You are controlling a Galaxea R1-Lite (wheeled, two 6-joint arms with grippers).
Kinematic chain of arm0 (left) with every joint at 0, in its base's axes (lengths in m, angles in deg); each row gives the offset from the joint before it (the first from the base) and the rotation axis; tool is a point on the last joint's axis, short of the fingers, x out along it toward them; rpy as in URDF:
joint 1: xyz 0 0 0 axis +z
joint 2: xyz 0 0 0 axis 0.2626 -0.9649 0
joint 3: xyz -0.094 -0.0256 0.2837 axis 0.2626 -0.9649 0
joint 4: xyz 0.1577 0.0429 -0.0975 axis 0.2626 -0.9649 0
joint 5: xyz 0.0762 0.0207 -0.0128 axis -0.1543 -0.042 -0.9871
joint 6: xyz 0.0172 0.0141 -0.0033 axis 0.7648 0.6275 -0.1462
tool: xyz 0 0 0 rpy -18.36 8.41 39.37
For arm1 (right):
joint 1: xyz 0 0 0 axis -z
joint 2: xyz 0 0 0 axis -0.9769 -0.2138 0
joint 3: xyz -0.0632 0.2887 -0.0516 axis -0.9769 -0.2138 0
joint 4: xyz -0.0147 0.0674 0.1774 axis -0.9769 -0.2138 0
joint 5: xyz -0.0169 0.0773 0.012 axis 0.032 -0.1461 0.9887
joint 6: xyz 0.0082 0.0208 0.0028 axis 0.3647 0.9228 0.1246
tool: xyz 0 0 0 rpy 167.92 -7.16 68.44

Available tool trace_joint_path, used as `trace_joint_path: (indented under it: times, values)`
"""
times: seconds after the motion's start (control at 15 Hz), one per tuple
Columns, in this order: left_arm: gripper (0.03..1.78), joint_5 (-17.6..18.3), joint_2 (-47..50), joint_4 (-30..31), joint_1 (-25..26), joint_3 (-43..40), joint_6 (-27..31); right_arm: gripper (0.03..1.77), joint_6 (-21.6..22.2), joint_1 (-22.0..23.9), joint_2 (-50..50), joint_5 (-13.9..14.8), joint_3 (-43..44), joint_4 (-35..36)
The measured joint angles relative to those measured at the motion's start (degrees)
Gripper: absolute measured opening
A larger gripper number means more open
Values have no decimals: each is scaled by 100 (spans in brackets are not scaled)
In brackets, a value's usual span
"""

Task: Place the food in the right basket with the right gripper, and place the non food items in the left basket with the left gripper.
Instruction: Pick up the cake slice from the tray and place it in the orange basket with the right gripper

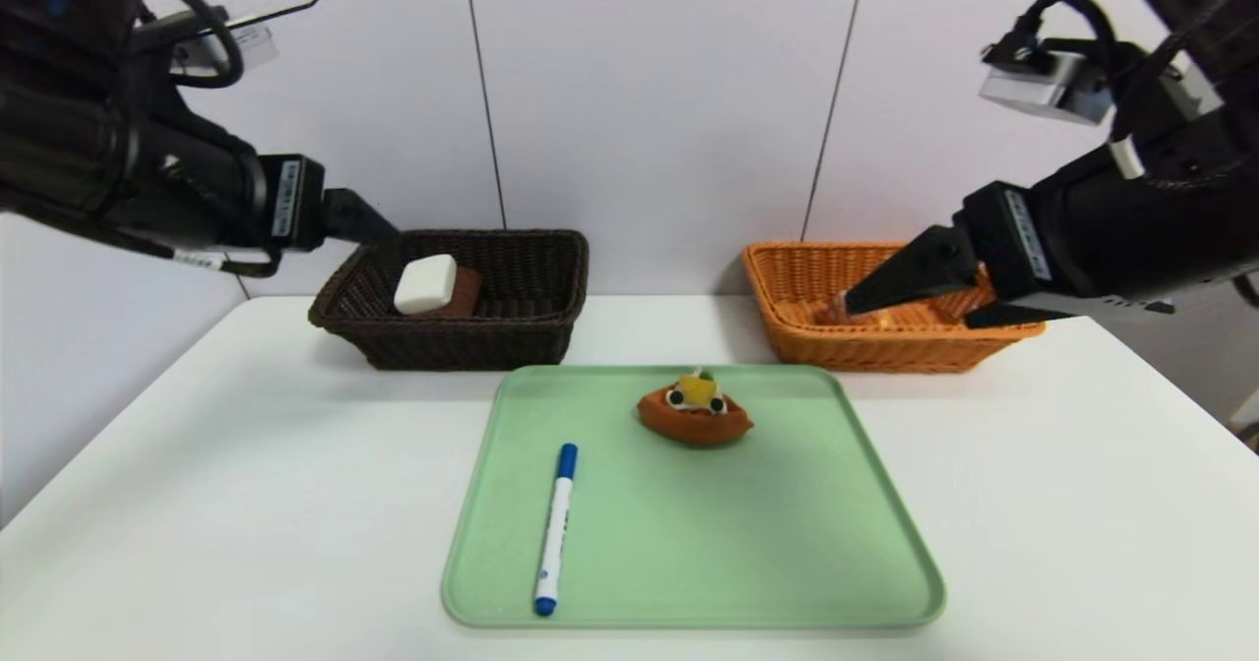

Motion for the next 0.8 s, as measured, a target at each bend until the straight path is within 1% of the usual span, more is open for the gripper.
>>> trace_joint_path:
  times: [0.07, 0.13, 0.27, 0.53, 0.6, 0.67, 0.8]
  values:
    - [167, -4, 323, -2, -17, -385, 213, 170, -223, -83, -201, 2, 143, -138]
    - [167, -6, 623, -11, -33, -749, 373, 170, -562, -140, -400, -9, 254, -193]
    - [168, 2, 1169, -7, -66, -1443, 502, 170, -1143, -201, -750, -69, 368, -219]
    - [169, 11, 2004, 48, -144, -2519, 425, 170, -1779, -284, -1313, -74, 402, -217]
    - [169, 16, 2183, 94, -163, -2743, 395, 170, -1860, -328, -1403, -96, 418, -217]
    - [169, 16, 2330, 100, -174, -2929, 382, 170, -1941, -374, -1486, -191, 457, -215]
    - [169, 16, 2550, 113, -185, -3194, 375, 170, -1987, -432, -1654, -284, 479, -226]
